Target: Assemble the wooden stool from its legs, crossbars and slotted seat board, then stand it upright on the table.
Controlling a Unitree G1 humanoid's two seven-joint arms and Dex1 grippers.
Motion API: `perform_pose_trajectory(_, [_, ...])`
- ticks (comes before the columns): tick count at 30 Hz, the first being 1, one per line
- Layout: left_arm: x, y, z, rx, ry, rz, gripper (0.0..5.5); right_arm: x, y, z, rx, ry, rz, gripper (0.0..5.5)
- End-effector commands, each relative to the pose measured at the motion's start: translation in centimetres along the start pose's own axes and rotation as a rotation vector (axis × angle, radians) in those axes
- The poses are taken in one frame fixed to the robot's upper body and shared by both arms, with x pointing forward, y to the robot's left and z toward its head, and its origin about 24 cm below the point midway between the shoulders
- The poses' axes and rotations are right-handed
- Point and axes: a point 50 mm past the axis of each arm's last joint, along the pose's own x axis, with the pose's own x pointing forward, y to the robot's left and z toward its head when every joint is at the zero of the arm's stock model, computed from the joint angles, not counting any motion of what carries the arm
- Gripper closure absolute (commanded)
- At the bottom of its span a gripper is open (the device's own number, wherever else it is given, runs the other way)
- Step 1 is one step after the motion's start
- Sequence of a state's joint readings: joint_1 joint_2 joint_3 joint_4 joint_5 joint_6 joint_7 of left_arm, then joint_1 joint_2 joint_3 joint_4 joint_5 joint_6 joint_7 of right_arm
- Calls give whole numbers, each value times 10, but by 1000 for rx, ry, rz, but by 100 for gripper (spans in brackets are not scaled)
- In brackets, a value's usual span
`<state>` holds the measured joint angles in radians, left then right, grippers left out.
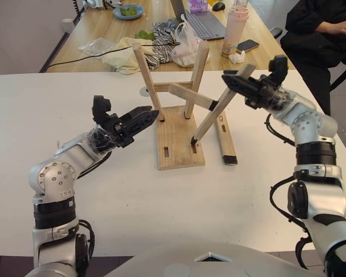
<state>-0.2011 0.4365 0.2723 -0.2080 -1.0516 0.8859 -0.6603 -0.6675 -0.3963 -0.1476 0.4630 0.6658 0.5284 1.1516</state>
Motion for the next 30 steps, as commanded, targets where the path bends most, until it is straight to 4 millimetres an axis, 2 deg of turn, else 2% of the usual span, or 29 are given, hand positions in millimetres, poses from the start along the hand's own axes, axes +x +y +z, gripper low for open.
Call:
perform_pose_trajectory(1, [1, 8, 3, -5, 71, 45, 245, -1, 3, -17, -30, -14, -8, 342])
perform_pose_trajectory(5, [1, 15, 12, -5, 110, 58, 245, 1, 6, -30, -67, 14, -8, 342])
perform_pose_trajectory(9, [8, 17, 11, 31, 149, 82, 245, 7, 13, -15, -162, 44, 11, 342])
perform_pose_trajectory(10, [12, 24, 7, 70, 169, 135, 245, 8, 15, -11, -188, 58, 4, 342])
perform_pose_trajectory(12, [18, 53, -9, 176, 192, 348, 245, 7, 15, -9, -220, 98, -4, 342])
perform_pose_trajectory(14, [17, 66, -26, 230, 190, 462, 245, 8, 15, -11, -225, 146, 11, 342])
perform_pose_trajectory(17, [19, 69, -35, 268, 171, 486, 245, 8, 17, -8, -228, 193, 37, 342])
perform_pose_trajectory(22, [25, 72, -38, 298, 143, 505, 245, 3, 24, 11, -225, 204, 83, 343])
perform_pose_trajectory(30, [23, 82, -38, 306, 136, 547, 245, 0, 29, 14, -181, 220, 140, 344])
